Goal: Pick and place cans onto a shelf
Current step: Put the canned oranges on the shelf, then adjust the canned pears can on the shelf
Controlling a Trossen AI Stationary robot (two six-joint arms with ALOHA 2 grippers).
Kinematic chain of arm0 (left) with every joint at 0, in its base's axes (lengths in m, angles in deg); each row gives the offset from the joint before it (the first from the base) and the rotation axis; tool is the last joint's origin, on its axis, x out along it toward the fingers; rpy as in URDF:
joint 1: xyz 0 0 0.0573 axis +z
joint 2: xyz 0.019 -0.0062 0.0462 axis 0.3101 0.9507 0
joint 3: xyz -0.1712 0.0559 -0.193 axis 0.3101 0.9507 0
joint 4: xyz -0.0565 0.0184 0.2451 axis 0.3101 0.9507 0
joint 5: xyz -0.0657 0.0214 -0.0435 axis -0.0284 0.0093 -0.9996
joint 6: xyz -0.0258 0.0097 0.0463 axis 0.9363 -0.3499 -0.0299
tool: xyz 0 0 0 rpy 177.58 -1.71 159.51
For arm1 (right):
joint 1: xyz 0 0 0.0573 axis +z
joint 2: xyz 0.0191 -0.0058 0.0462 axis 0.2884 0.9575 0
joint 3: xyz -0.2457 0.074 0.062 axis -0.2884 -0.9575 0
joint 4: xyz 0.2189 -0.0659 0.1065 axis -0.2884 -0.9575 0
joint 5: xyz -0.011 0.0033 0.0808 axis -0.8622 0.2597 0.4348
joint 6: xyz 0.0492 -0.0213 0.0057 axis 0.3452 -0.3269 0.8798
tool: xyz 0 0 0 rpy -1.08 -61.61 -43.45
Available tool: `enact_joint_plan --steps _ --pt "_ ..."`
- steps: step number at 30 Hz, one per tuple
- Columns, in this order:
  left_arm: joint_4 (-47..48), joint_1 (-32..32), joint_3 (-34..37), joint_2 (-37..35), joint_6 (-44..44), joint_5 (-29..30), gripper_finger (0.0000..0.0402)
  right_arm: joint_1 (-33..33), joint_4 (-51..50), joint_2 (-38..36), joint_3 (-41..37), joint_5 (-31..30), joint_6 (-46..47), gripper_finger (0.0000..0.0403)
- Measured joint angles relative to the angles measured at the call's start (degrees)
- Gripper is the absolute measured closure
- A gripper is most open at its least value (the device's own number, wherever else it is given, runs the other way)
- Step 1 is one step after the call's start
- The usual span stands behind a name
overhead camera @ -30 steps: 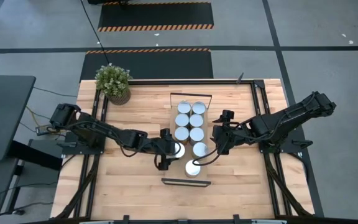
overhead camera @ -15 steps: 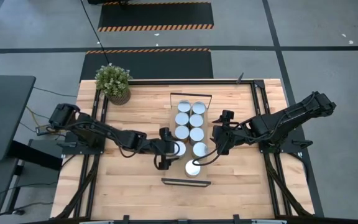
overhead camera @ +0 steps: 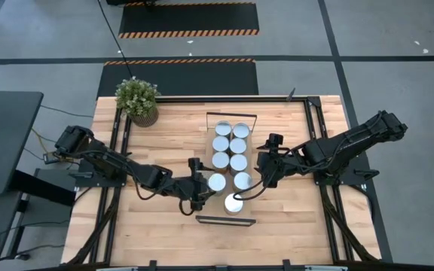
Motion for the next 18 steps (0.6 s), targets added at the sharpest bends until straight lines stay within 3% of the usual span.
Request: enact_joint_plan --steps 8,13,18 --pt "-0.94 -1.16 0.00 0.07 -3.62 6.28 0.0006 0.23 0.07 0.00 0.00 0.00 0.08 0.0053" --pt "-0.54 -1.45 0.04 -3.34 -3.01 4.68 0.0006 1.44 0.31 -1.56 0.00 1.47 0.10 0.0053" --pt "-0.66 0.70 1.76 -8.73 -1.12 -3.83 0.0006 1.33 8.79 -3.94 -4.65 2.79 -2.26 0.0053"
